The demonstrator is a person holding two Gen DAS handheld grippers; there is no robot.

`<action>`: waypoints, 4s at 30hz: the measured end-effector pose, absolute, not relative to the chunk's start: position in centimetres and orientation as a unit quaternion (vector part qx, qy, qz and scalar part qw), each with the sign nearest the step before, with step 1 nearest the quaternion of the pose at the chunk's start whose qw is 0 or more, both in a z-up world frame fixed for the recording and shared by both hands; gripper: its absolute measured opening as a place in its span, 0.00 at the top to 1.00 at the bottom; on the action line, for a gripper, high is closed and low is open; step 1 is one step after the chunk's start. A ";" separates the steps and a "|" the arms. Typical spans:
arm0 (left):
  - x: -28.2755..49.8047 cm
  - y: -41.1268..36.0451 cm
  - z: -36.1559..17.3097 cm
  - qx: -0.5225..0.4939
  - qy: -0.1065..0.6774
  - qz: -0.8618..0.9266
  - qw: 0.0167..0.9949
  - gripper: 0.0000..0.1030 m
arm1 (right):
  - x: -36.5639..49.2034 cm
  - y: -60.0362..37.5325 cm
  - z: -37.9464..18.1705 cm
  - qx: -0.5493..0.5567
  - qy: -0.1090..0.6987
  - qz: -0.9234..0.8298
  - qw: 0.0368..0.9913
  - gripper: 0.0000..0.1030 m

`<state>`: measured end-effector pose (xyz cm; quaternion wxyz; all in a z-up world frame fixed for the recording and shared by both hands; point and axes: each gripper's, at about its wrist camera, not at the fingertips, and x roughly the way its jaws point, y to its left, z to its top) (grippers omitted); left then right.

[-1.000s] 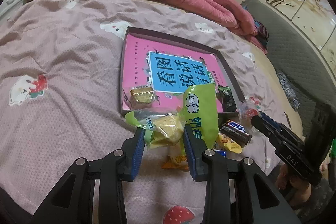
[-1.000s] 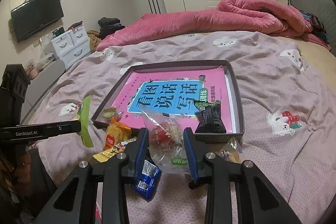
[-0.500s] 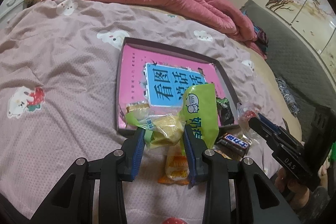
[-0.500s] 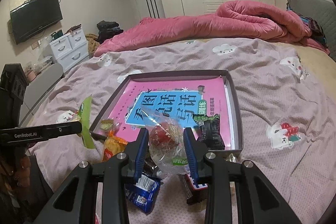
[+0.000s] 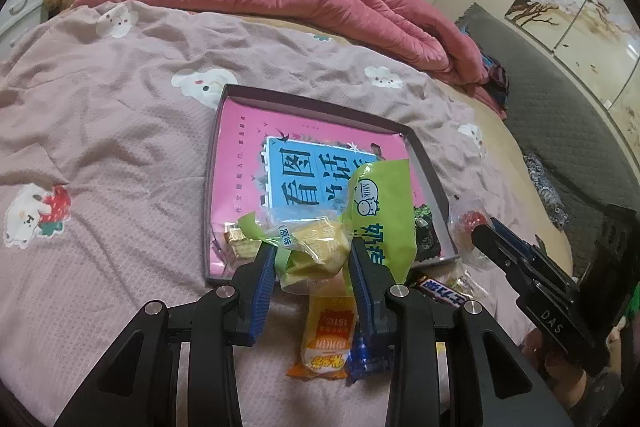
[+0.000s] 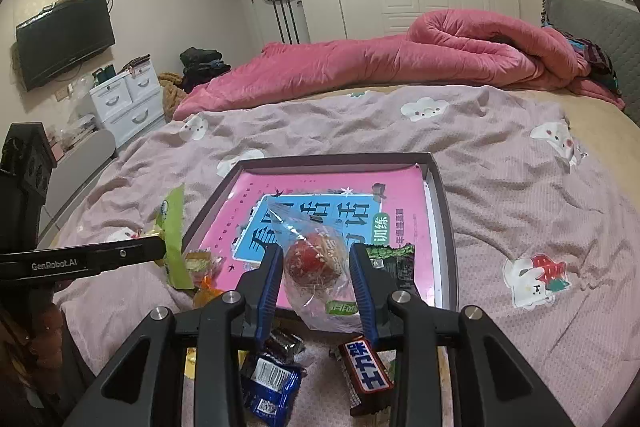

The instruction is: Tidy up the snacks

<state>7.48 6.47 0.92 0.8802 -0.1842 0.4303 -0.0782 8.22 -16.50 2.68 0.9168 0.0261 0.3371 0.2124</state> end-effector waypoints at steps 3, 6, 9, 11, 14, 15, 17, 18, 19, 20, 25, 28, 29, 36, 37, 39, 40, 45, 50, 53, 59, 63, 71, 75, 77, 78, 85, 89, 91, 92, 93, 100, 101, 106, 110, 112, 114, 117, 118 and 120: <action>8.0 6.3 0.9 -0.188 0.431 -0.079 0.879 0.64 | 8.4 -16.5 2.6 0.026 0.337 0.210 0.917 0.66; 8.6 6.0 0.8 -0.187 0.434 -0.077 0.878 0.64 | 8.8 -16.5 2.6 0.028 0.337 0.207 0.918 0.66; 9.2 5.7 0.7 -0.190 0.437 -0.078 0.876 0.64 | 9.5 -16.5 2.5 0.030 0.339 0.204 0.918 0.66; 9.6 5.3 0.7 -0.187 0.439 -0.080 0.875 0.64 | 9.9 -16.4 2.4 0.032 0.341 0.201 0.918 0.66; 10.3 4.8 0.7 -0.178 0.439 -0.080 0.877 0.64 | 10.3 -16.3 2.3 0.034 0.343 0.199 0.917 0.66; 10.7 4.7 0.6 -0.179 0.440 -0.079 0.876 0.64 | 10.4 -16.3 2.3 0.034 0.345 0.199 0.917 0.66; 11.3 4.6 0.6 -0.184 0.443 -0.079 0.874 0.64 | 10.6 -16.2 2.2 0.033 0.347 0.197 0.916 0.66; 11.5 4.6 0.6 -0.188 0.443 -0.080 0.873 0.64 | 10.8 -16.2 2.1 0.033 0.349 0.196 0.916 0.66; 11.7 4.6 0.6 -0.189 0.443 -0.080 0.873 0.64 | 10.9 -16.1 2.1 0.033 0.350 0.195 0.916 0.66; 12.0 4.5 0.5 -0.189 0.443 -0.079 0.873 0.64 | 11.1 -16.1 2.0 0.033 0.352 0.194 0.915 0.66; 13.1 4.1 -0.1 -0.195 0.449 -0.081 0.868 0.64 | 11.6 -15.9 1.7 0.029 0.358 0.189 0.914 0.66; 13.3 3.8 -0.6 -0.187 0.454 -0.080 0.867 0.64 | 11.9 -16.1 1.4 0.031 0.363 0.186 0.913 0.66; 13.4 3.7 -0.8 -0.186 0.457 -0.080 0.866 0.64 | 12.1 -16.1 1.3 0.033 0.366 0.183 0.912 0.66; 13.9 3.5 -1.9 -0.186 0.465 -0.087 0.861 0.64 | 12.6 -16.1 0.6 0.040 0.376 0.170 0.910 0.66; 14.1 3.5 -2.1 -0.185 0.466 -0.087 0.861 0.64 | 12.6 -16.1 0.6 0.039 0.376 0.168 0.910 0.66; 14.2 3.5 -2.4 -0.186 0.468 -0.086 0.860 0.64 | 12.7 -16.0 0.6 0.036 0.378 0.165 0.911 0.66; 14.3 3.4 -2.6 -0.187 0.470 -0.088 0.858 0.64 | 12.6 -15.9 0.6 0.034 0.378 0.164 0.911 0.66; 14.6 3.2 -3.3 -0.178 0.476 -0.091 0.856 0.64 | 12.7 -15.8 0.5 0.029 0.382 0.157 0.910 0.66; 14.8 3.2 -3.7 -0.174 0.480 -0.093 0.855 0.64 | 12.8 -15.4 0.2 0.021 0.390 0.149 0.908 0.66; 14.9 3.0 -3.8 -0.172 0.482 -0.097 0.854 0.64 | 12.9 -15.4 0.1 0.021 0.394 0.145 0.907 0.66; 15.1 2.8 -4.0 -0.163 0.485 -0.099 0.853 0.64 | 13.1 -14.9 -0.5 0.022 0.403 0.142 0.904 0.66; 15.0 2.6 -4.3 -0.163 0.489 -0.099 0.851 0.64 | 13.1 -14.3 -0.8 0.012 0.407 0.145 0.902 0.66; 15.1 2.8 -4.9 -0.163 0.494 -0.105 0.848 0.64 | 13.3 -14.0 -1.7 0.009 0.416 0.140 0.898 0.66; 15.4 3.0 -5.5 -0.166 0.499 -0.104 0.844 0.63 | 13.5 -13.9 -1.9 0.012 0.416 0.140 0.899 0.66; 15.5 3.1 -5.8 -0.168 0.501 -0.100 0.843 0.63 | 13.7 -13.8 -2.1 0.014 0.418 0.141 0.898 0.66; 15.5 3.2 -5.9 -0.170 0.502 -0.100 0.842 0.63 | 13.8 -13.7 -2.2 0.014 0.418 0.141 0.897 0.66; 15.6 3.1 -6.1 -0.171 0.504 -0.102 0.841 0.63 | 14.4 -12.3 -2.7 0.001 0.422 0.149 0.894 0.66; 15.8 3.1 -6.2 -0.169 0.504 -0.105 0.840 0.63 | 14.3 -12.1 -3.0 -0.006 0.425 0.146 0.893 0.66; 15.9 3.1 -6.2 -0.169 0.505 -0.105 0.840 0.63 | 14.2 -12.3 -3.2 -0.006 0.428 0.144 0.892 0.66; 15.9 3.0 -6.2 -0.168 0.506 -0.105 0.840 0.63 | 14.2 -12.2 -3.3 -0.006 0.429 0.143 0.892 0.66; 15.9 3.0 -6.2 -0.168 0.506 -0.105 0.840 0.63 | 14.2 -12.3 -3.3 -0.007 0.430 0.141 0.892 0.66; 15.8 3.1 -6.3 -0.169 0.506 -0.105 0.839 0.63 | 14.0 -12.4 -3.4 -0.009 0.430 0.136 0.892 0.65; 15.8 3.1 -6.2 -0.169 0.506 -0.105 0.839 0.63 | 14.0 -12.4 -3.4 -0.007 0.430 0.137 0.892 0.65; 15.7 3.2 -6.2 -0.171 0.507 -0.105 0.838 0.63 | 13.8 -12.4 -3.3 -0.006 0.432 0.138 0.891 0.65; 15.6 3.2 -6.1 -0.169 0.508 -0.104 0.838 0.63 | 13.6 -12.4 -3.3 -0.007 0.435 0.139 0.890 0.65; 15.5 3.3 -6.0 -0.169 0.509 -0.104 0.837 0.63 | 13.6 -12.4 -3.3 -0.007 0.435 0.139 0.889 0.65; 15.5 3.2 -5.9 -0.167 0.510 -0.104 0.837 0.62 | 13.4 -12.4 -3.3 -0.007 0.437 0.139 0.889 0.65; 15.4 3.3 -5.7 -0.166 0.510 -0.103 0.838 0.61 | 13.3 -12.4 -3.3 -0.005 0.436 0.142 0.888 0.64; 15.4 3.2 -5.7 -0.166 0.509 -0.103 0.838 0.60 | 13.3 -12.4 -3.2 -0.006 0.435 0.141 0.889 0.64; 15.3 3.3 -5.5 -0.164 0.508 -0.101 0.839 0.59 | 13.1 -12.5 -3.1 -0.006 0.434 0.141 0.890 0.64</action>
